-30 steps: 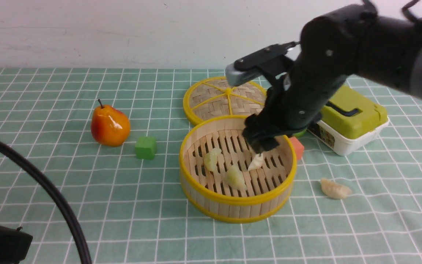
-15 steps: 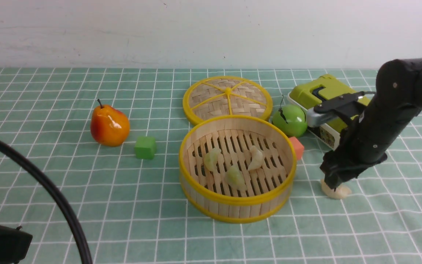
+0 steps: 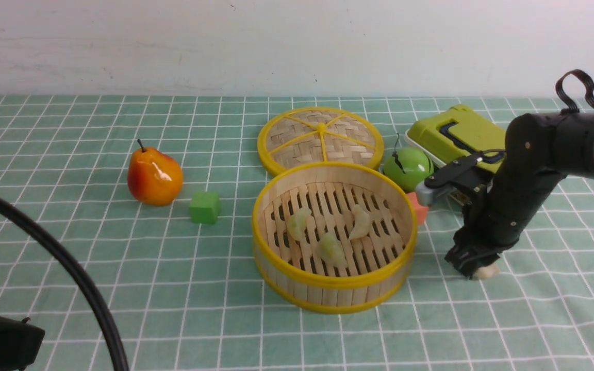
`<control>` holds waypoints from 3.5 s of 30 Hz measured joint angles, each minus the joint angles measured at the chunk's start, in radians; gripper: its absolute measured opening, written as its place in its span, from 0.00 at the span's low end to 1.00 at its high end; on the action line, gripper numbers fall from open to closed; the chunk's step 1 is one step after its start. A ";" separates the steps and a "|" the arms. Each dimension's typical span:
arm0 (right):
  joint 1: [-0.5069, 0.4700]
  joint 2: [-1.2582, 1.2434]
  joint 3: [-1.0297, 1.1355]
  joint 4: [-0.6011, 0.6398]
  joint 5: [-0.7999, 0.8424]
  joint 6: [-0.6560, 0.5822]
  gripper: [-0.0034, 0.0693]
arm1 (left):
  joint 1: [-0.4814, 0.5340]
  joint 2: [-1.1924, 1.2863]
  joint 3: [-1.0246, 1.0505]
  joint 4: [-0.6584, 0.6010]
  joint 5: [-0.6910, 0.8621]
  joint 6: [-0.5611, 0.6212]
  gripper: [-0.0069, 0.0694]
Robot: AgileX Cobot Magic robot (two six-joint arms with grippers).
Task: Put the dumplings into the steamer on the table with the blue tablecloth.
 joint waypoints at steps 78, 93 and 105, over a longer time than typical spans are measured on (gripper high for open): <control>0.299 -1.408 0.717 0.170 -0.453 0.263 0.04 | 0.000 -0.437 0.455 0.024 -0.393 -0.001 0.16; -0.095 -1.860 1.317 0.005 -0.671 0.387 0.04 | 0.000 -0.437 0.457 0.024 -0.393 -0.001 0.18; -0.217 -2.008 1.461 -0.093 -0.513 0.594 0.04 | 0.000 -0.437 0.457 0.024 -0.393 -0.001 0.20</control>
